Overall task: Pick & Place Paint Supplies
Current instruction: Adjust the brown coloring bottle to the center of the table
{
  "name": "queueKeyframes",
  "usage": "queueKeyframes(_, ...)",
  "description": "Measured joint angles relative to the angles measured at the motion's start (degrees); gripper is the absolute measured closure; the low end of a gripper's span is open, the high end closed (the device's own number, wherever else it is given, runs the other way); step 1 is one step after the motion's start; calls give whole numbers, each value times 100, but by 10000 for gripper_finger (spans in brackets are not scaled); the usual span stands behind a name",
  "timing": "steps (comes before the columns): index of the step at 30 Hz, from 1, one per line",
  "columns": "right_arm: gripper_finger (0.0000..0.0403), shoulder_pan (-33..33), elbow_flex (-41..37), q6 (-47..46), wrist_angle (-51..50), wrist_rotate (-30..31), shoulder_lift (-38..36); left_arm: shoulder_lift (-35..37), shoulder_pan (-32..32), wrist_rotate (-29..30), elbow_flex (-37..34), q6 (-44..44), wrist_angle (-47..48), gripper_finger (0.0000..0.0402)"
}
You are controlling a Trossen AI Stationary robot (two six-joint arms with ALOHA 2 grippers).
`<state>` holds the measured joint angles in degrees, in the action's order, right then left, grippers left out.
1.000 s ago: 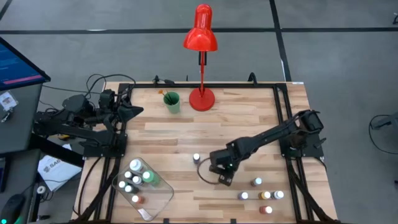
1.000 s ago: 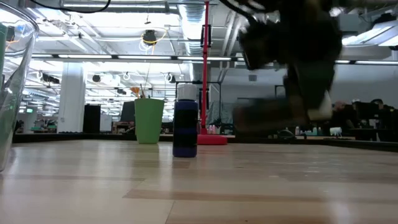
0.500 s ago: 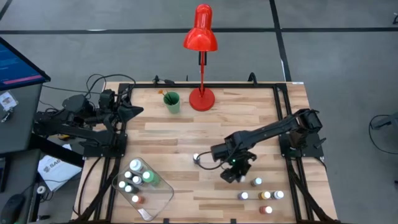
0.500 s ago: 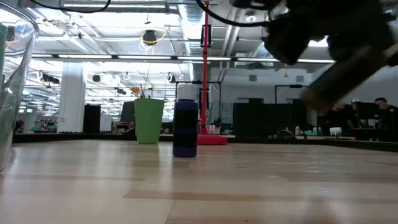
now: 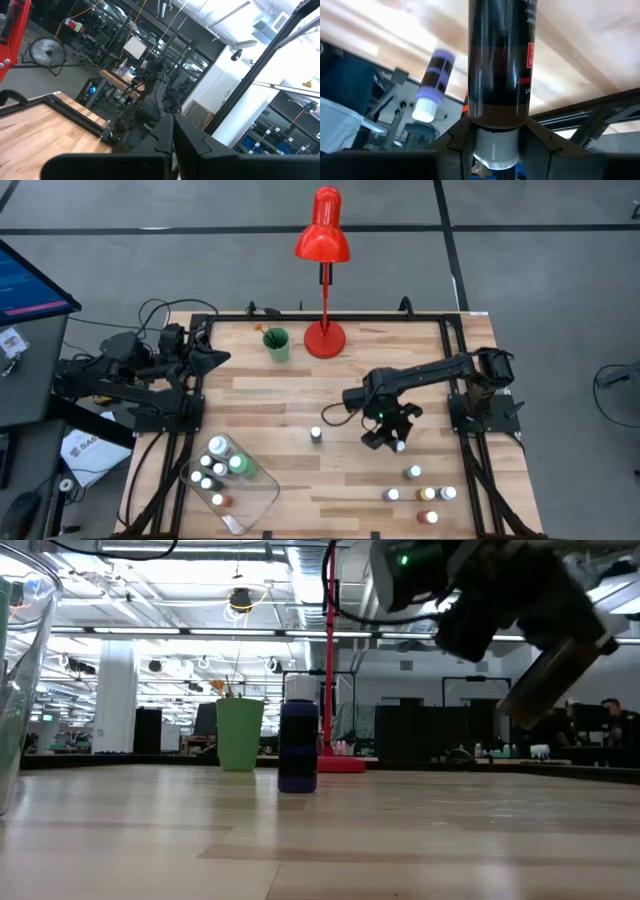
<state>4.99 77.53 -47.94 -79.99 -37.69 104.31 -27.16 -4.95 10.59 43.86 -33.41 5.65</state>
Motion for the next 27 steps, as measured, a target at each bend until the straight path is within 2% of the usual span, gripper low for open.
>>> queueKeyframes(3,291,-224,-37,106,-56,-11,238,0,0,0,0,2,-9,400)
queueKeyframes(10,277,-361,-23,1255,-1053,-142,1057,6,-2,0,0,7,-22,400)
queueKeyframes(16,289,-319,121,1607,-959,-248,1481,17,0,0,-1,9,-29,400)
queueKeyframes(22,270,-315,225,1888,-995,-237,1789,17,0,0,-2,9,-48,400)
queueKeyframes(27,275,-311,224,2111,-914,-212,1875,17,-1,0,-1,11,-53,400)
